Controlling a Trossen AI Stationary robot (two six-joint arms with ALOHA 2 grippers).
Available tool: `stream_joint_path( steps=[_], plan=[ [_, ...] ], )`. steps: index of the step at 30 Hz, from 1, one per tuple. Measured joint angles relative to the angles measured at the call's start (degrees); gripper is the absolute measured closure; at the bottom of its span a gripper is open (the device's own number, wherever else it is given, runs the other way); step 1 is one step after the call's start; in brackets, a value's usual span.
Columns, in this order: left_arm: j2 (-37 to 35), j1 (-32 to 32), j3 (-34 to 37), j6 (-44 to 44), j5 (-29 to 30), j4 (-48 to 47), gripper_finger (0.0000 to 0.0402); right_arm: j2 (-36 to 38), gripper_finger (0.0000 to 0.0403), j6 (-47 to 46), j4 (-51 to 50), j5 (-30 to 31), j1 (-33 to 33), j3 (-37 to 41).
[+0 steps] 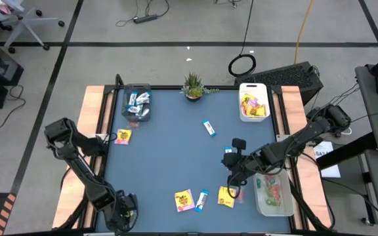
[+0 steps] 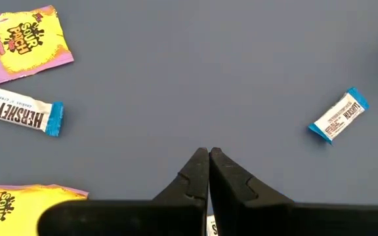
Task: Sort candy
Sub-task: Put the bottom left white chocolate bar into the transparent black bin
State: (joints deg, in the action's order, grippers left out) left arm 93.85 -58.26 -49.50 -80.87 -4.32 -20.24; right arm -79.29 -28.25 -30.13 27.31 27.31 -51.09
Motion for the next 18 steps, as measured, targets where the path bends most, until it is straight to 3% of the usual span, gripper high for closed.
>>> stream_joint_path(
  steps=[3,9,18],
  plan=[
    [0.7,0.1,-0.1,-0.3,0.0,0.2,0.0169,0.0,0.0402,0.0,0.0,0.0,0.0,0.0],
    [1.3,0.2,-0.2,0.1,-0.1,-1.2,0.0170,0.0,0.0402,0.0,0.0,0.0,0.0,0.0],
    [1.4,0.2,-0.1,0.6,-0.6,-2.8,0.0273,0.0,0.0402,0.0,0.0,0.1,0.0,0.0]
  ],
)
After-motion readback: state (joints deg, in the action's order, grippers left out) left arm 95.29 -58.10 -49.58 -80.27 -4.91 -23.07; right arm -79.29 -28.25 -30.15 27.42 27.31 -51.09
